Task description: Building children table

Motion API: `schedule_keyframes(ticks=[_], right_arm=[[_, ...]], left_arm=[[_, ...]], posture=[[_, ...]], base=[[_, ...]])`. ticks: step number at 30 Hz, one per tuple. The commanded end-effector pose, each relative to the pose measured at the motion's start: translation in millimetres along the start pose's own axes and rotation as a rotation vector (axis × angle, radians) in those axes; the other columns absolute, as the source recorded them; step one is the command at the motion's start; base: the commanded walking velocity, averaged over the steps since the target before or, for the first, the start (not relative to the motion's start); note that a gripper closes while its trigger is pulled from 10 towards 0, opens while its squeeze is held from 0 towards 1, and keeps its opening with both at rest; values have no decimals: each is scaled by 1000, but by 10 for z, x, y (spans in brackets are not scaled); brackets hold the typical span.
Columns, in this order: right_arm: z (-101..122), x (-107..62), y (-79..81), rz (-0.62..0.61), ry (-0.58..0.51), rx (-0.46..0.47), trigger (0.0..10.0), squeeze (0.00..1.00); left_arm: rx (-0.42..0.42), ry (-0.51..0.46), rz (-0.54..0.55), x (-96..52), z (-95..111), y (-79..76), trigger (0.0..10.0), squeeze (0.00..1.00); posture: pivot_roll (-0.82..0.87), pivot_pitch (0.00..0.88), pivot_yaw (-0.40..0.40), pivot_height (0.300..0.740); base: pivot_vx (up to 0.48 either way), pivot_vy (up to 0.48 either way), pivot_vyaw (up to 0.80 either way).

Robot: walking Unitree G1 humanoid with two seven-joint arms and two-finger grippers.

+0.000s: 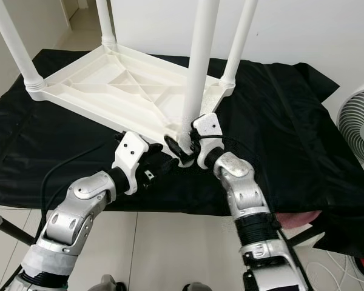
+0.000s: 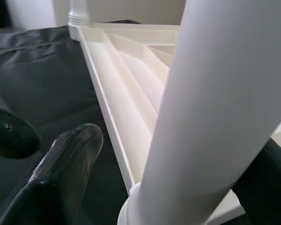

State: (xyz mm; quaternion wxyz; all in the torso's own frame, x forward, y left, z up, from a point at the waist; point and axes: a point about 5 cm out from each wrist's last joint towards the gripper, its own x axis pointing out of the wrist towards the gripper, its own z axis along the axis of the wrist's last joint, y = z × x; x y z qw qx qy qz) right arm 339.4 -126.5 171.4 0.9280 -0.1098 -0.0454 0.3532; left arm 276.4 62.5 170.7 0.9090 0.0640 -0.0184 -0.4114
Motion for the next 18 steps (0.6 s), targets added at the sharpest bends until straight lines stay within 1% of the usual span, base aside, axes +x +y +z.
schedule_keyframes(ticks=[1, 2, 6, 7, 8, 11, 12, 18], right_arm=[[-67, 38, -56, 75, 37, -31, 10000, 0], [-95, 56, -62, 96, 55, -44, 10000, 0], [-119, 75, -69, 104, 67, -51, 10000, 0], [-159, 100, -77, 101, 84, -49, 8667, 0], [-191, 121, -82, 110, 98, -30, 3529, 0], [-191, 121, -82, 110, 98, -30, 3529, 0], [-218, 140, -82, 113, 108, -21, 0, 0], [-244, 158, -41, 138, 97, 7, 0, 0]], left_arm=[[4, -3, 52, 9, 14, 28, 10000, 0], [5, -3, 52, 11, 18, 32, 10000, 0], [6, -4, 52, 13, 22, 40, 10000, 0], [7, -4, 51, 13, 25, 42, 10000, 0], [8, -4, 51, 12, 28, 47, 10000, 0], [8, -4, 51, 12, 28, 47, 10000, 0], [9, -3, 51, 11, 29, 50, 10000, 0], [8, -4, 58, 3, 36, 61, 10000, 0]], posture=[[-57, 18, -19, 740], [-57, 18, -19, 740], [-56, 16, -12, 740], [-56, 16, -12, 740], [-55, 19, -7, 740], [-55, 19, -7, 740], [-55, 19, -7, 740], [-48, 29, -8, 740]], base=[[0, 0, 0], [0, 0, 0], [0, 0, 0], [0, 0, 0], [0, 0, 0], [0, 0, 0], [0, 0, 0], [0, 0, 0]])
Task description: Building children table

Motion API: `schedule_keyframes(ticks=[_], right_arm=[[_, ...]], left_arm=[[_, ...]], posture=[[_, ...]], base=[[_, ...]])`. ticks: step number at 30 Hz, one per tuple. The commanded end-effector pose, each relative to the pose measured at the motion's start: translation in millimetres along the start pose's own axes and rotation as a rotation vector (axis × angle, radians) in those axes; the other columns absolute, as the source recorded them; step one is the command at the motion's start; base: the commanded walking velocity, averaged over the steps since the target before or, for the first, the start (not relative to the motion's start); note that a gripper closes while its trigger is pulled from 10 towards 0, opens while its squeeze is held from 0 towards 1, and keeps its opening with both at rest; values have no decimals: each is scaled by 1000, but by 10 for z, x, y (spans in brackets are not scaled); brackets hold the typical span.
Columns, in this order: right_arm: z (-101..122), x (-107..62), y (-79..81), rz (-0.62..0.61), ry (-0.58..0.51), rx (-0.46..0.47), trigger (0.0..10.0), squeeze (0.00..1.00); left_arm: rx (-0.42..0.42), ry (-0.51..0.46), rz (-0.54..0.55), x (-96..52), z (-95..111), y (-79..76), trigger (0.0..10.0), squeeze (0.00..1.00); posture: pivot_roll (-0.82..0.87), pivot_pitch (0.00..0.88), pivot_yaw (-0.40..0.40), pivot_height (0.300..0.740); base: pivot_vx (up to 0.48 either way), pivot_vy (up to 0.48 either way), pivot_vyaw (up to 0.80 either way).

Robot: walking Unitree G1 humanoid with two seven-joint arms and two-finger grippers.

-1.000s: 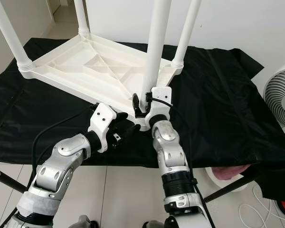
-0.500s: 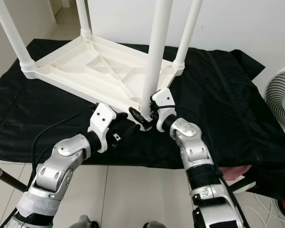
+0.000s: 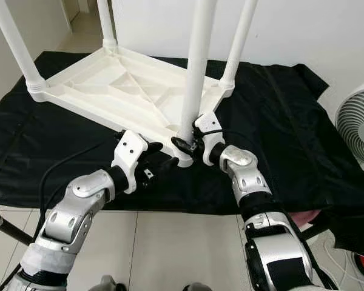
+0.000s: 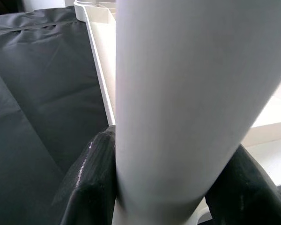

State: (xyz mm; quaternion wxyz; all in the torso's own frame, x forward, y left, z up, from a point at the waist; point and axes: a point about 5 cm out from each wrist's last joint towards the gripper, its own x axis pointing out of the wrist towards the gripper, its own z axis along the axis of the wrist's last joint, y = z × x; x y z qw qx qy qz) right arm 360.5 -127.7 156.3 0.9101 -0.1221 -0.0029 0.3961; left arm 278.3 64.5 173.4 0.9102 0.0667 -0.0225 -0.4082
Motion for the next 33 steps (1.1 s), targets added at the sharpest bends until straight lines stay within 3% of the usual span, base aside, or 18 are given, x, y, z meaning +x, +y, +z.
schedule_keyframes(ticks=[1, 4, 5, 7, 8, 12, 15, 18, 20, 23, 24, 25, 29, 33], right_arm=[[-61, 21, 85, 43, 9, 5, 0, 0], [-52, 15, 115, 50, -18, 4, 0, 0], [-39, 13, 115, 36, -32, -2, 2314, 0], [-39, 13, 115, 36, -32, -2, 2314, 0], [-27, 13, 113, 21, -41, -3, 10000, 0], [38, 23, 67, -97, -67, 6, 10000, 0], [111, 43, 57, -220, -109, 62, 10000, 0], [166, 74, 196, -326, -148, 119, 10000, 0], [166, 74, 196, -326, -148, 119, 10000, 0], [179, 79, 331, -519, -165, 193, 10000, 0], [179, 79, 331, -519, -165, 193, 10000, 0], [187, 80, 380, -602, -190, 265, 10000, 0], [250, 99, 509, -631, -240, 346, 10000, 0], [244, 50, 453, -645, -233, 335, 10000, 0]], left_arm=[[-2, 1, 53, 2, 14, 32, 10000, 0], [-5, 2, 55, -3, 12, 28, 10000, 0], [-6, 3, 54, -3, 11, 25, 10000, 0], [-6, 3, 54, -3, 11, 25, 10000, 0], [-7, 3, 54, -3, 10, 23, 10000, 0], [-8, 4, 54, -8, 7, 20, 10000, 0], [-12, 5, 53, -4, 1, 11, 10000, 0], [-18, 5, 50, 1, -6, -7, 10000, 0], [-18, 5, 50, 1, -6, -7, 10000, 0], [-22, 7, 50, -5, -14, -18, 10000, 0], [-22, 7, 50, -5, -14, -18, 10000, 0], [-23, 7, 50, -6, -16, -18, 10000, 0], [-28, 6, 54, -8, -15, -25, 10000, 0], [-28, 8, 46, -10, -21, -42, 10000, 0]], posture=[[-47, 38, -8, 740], [-50, 43, -8, 740], [-50, 43, -8, 740], [-50, 43, -8, 740], [-50, 43, -8, 740], [-54, 50, -12, 740], [-57, 52, -13, 740], [-59, 56, -15, 740], [-59, 56, -15, 740], [-61, 62, -17, 740], [-61, 62, -17, 740], [-61, 62, -17, 740], [-58, 65, -23, 740], [-64, 67, -22, 740]], base=[[0, 0, 0], [0, 0, 0], [0, 0, 0], [0, 0, 0], [0, 0, 0], [0, 0, 0], [0, 0, 0], [0, 0, 0], [0, 0, 0], [0, 0, 0], [0, 0, 0], [0, 0, 0], [0, 0, 0], [0, 0, 0]])
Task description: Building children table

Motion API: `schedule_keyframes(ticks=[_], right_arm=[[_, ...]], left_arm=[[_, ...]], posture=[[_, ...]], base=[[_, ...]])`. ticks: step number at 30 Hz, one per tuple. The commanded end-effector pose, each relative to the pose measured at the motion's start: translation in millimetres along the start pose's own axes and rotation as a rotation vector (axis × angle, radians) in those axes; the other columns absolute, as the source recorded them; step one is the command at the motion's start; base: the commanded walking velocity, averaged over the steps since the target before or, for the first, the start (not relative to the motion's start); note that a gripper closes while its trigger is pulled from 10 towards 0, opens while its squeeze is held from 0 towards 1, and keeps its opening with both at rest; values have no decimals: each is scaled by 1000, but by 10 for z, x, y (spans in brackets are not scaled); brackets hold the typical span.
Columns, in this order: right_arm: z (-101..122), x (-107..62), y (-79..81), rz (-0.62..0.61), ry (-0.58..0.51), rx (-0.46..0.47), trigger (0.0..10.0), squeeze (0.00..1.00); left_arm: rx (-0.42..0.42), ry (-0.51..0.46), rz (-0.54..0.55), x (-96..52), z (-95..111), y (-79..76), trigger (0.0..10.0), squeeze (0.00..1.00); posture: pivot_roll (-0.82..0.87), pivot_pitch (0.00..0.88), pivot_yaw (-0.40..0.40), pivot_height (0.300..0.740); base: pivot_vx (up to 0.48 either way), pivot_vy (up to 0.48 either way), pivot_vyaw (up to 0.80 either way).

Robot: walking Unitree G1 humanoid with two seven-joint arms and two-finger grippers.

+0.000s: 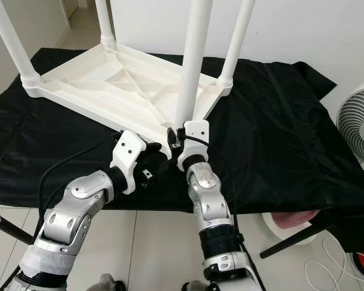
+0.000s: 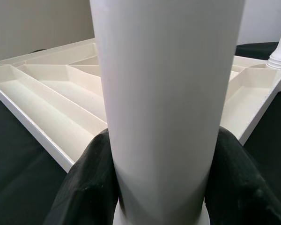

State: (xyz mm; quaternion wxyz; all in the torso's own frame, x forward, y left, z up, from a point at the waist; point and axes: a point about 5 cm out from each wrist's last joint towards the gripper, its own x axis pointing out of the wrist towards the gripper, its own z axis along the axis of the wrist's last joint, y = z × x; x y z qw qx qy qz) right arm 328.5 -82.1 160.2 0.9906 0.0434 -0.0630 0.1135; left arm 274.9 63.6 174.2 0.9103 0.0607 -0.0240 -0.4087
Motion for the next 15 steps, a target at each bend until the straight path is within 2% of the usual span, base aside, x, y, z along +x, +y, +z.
schedule_keyframes(ticks=[1, 3, 4, 8, 12, 13, 14, 15], right_arm=[[94, -8, -82, -46, -38, 64, 10000, 0], [91, -15, -91, -51, -33, 61, 10000, 0], [95, -33, -80, -52, -27, 69, 10000, 1000], [124, -72, -81, -19, -31, 88, 10000, 1000], [137, -136, -158, 101, -28, 49, 10000, 1000], [132, -157, -186, 140, -21, 26, 10000, 0], [132, -157, -186, 140, -21, 26, 10000, 0], [118, -185, -233, 206, -9, -26, 10000, 0]], left_arm=[[-16, 18, 45, 3, -37, -9, 10000, 0], [-15, 19, 45, 1, -40, -5, 10000, 0], [-14, 19, 51, -1, -38, 9, 10000, 0], [-14, 16, 56, 2, -32, 19, 10000, 0], [-14, 17, 55, 7, -36, 12, 10000, 0], [-14, 17, 55, 7, -37, 12, 10000, 0], [-14, 17, 55, 7, -37, 12, 10000, 0], [-13, 17, 56, 4, -35, 15, 10000, 0]], posture=[[-63, 65, -23, 740], [-63, 65, -23, 740], [-63, 66, -24, 740], [-63, 64, -25, 740], [-63, 61, -25, 740], [-63, 61, -25, 740], [-63, 61, -25, 740], [-63, 61, -25, 740]], base=[[0, 0, 0], [0, 0, 0], [0, 0, 0], [0, 0, 0], [0, 0, 0], [0, 0, 0], [0, 0, 0], [0, 0, 0]])
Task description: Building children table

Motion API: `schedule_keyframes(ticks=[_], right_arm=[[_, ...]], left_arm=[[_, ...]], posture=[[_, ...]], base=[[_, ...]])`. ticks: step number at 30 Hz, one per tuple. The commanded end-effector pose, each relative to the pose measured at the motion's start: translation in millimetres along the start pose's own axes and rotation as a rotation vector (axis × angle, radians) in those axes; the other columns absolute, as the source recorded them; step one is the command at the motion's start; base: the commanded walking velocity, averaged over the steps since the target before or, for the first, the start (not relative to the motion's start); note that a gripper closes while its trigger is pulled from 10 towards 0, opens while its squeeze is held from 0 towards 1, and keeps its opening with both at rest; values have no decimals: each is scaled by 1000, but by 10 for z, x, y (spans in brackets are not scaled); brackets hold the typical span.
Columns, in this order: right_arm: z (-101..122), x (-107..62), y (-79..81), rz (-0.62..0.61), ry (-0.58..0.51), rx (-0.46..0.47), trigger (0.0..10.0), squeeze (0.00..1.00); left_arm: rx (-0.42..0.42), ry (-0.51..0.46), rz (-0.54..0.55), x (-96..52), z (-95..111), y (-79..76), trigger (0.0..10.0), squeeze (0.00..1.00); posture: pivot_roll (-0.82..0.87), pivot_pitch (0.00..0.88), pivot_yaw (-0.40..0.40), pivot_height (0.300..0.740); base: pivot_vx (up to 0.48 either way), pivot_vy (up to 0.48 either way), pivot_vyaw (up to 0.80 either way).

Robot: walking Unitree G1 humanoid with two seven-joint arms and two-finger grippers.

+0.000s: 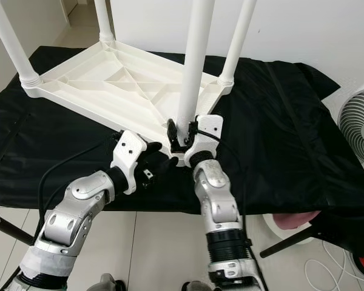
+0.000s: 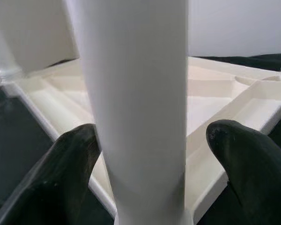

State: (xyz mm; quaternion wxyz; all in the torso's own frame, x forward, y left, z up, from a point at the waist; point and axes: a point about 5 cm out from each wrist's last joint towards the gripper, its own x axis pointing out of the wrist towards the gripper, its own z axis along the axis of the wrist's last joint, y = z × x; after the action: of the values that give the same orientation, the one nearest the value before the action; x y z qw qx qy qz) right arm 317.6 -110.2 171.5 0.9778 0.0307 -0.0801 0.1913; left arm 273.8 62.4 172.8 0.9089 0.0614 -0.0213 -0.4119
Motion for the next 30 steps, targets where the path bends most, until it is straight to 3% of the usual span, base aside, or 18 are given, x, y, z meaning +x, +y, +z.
schedule_keyframes(ticks=[1, 4, 6, 9, 14, 16, 23, 24, 25, 26, 27, 30], right_arm=[[-33, -32, 13, 46, 17, -6, 10000, 0], [-69, -59, -226, 229, 81, -136, 10000, 0], [-69, -59, -226, 229, 81, -136, 10000, 0], [-57, -4, -361, 347, 118, -178, 10000, 0], [-77, 17, -392, 410, 148, -191, 10000, 0], [-137, 99, -411, 444, 178, -195, 10000, 0], [-195, 185, -403, 461, 202, -199, 10000, 0], [-215, 212, -397, 467, 211, -200, 8627, 0], [-242, 238, -392, 476, 223, -201, 4235, 0], [-242, 238, -392, 476, 223, -201, 4235, 0], [-276, 251, -387, 486, 240, -199, 0, 0], [-322, 260, -380, 502, 260, -201, 0, 0]], left_arm=[[-13, 12, 63, 3, -24, 33, 10000, 0], [-10, 11, 59, 7, -17, 40, 10000, 0], [-10, 11, 59, 7, -17, 40, 10000, 0], [-7, 10, 53, 22, -8, 49, 10000, 0], [-4, 9, 55, 20, -4, 61, 10000, 0], [2, 7, 57, 25, 8, 77, 10000, 0], [8, 3, 51, 42, 22, 81, 10000, 0], [9, 2, 48, 48, 26, 81, 10000, 0], [11, 2, 43, 53, 29, 79, 10000, 0], [11, 2, 43, 53, 29, 79, 10000, 0], [11, 3, 39, 55, 30, 78, 10000, 0], [15, 6, 38, 49, 30, 88, 10000, 0]], posture=[[-63, 61, -25, 740], [-70, 59, -17, 740], [-70, 59, -17, 740], [-70, 53, -10, 740], [-69, 51, -8, 740], [-64, 37, -2, 740], [-67, 29, 7, 740], [-67, 29, 7, 740], [-67, 29, 7, 740], [-67, 29, 7, 740], [-67, 29, 7, 740], [-67, 29, 7, 740]], base=[[0, 0, 0], [0, 0, 0], [0, 0, 0], [0, 0, 0], [0, 0, 0], [0, 0, 0], [0, 0, 0], [0, 0, 0], [0, 0, 0], [0, 0, 0], [0, 0, 0], [0, 0, 0]])
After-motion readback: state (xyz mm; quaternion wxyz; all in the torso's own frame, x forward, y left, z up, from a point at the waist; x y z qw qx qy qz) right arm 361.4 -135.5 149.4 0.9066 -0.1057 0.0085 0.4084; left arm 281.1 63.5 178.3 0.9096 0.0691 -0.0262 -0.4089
